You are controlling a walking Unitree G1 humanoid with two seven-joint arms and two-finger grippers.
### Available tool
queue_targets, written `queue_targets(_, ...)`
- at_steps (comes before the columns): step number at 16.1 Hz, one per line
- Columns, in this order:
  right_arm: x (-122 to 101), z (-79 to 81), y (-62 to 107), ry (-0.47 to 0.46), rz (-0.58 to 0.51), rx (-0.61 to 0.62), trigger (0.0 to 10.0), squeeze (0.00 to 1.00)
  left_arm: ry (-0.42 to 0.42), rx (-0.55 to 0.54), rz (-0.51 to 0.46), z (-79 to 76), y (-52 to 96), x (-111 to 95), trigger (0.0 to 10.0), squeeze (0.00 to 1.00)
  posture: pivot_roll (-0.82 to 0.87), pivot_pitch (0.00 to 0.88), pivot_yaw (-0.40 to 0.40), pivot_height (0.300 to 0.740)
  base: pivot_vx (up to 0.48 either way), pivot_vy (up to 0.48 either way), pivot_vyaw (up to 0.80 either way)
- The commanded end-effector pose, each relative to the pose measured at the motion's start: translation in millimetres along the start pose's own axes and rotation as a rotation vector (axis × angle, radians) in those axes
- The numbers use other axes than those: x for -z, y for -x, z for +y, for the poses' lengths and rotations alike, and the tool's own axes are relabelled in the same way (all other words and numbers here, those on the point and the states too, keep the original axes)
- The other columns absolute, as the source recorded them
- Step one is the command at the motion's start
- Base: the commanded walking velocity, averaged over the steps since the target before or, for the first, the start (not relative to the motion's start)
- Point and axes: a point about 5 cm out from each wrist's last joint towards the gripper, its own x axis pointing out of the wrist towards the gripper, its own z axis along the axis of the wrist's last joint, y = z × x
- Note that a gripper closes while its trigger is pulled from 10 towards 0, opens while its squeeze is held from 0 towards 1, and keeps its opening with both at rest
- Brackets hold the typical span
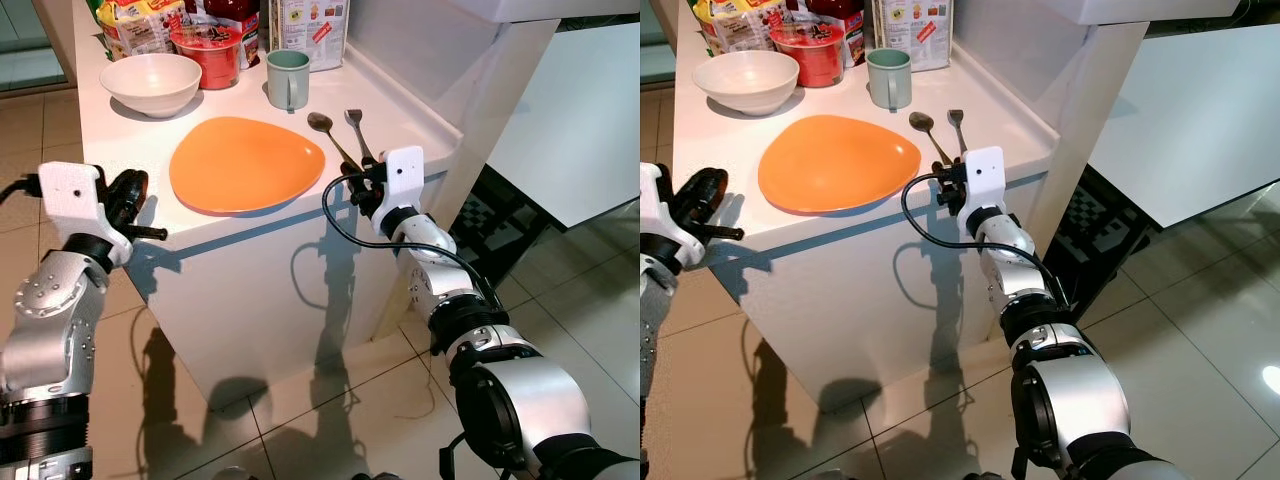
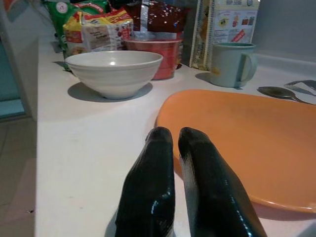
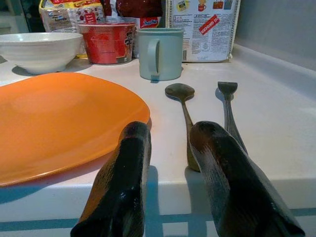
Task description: Setting the table
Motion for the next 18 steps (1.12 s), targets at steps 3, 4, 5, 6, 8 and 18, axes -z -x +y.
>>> queue_targets(3,-5.5,-0.1,-1.1,0.004,-0.027,0.009,10.0,0.00,-0.012,0.050,0.010,-6.6,0.6,6.3,0.0,0.00,0.22,0.065,-0.045,0.740,0.000,0.000,0.00)
queue_targets(4,-5.4,0.1,-1.1,0.004,-0.027,0.009,10.0,0.00,-0.016,0.054,0.009,-7.5,0.6,6.5,0.0,0.00,0.22,0.065,-0.045,0.740,0.000,0.000,0.00)
queue_targets(5,-5.3,0.4,-1.1,0.004,-0.026,0.010,10.0,0.00,-0.016,0.060,0.010,-8.4,0.4,6.8,0.0,0.00,0.22,0.069,-0.043,0.740,0.000,0.000,0.00)
queue_targets(6,-5.3,0.5,-1.2,0.004,-0.026,0.010,10.0,0.00,-0.018,0.063,0.011,-8.8,0.3,6.9,0.0,0.00,0.22,0.069,-0.043,0.740,0.000,0.000,0.00)
queue_targets(8,-3.6,3.4,-1.1,0.003,-0.021,0.007,10.0,0.00,-0.047,0.072,0.030,-13.5,-2.8,10.0,0.8,0.00,0.22,0.073,-0.043,0.740,0.000,0.000,0.00)
queue_targets(18,-3.3,5.2,-1.6,0.007,-0.016,0.005,10.0,0.00,-0.014,0.069,0.060,-15.8,-7.1,14.6,10.0,1.00,0.22,0.081,-0.041,0.740,0.000,0.000,0.00)
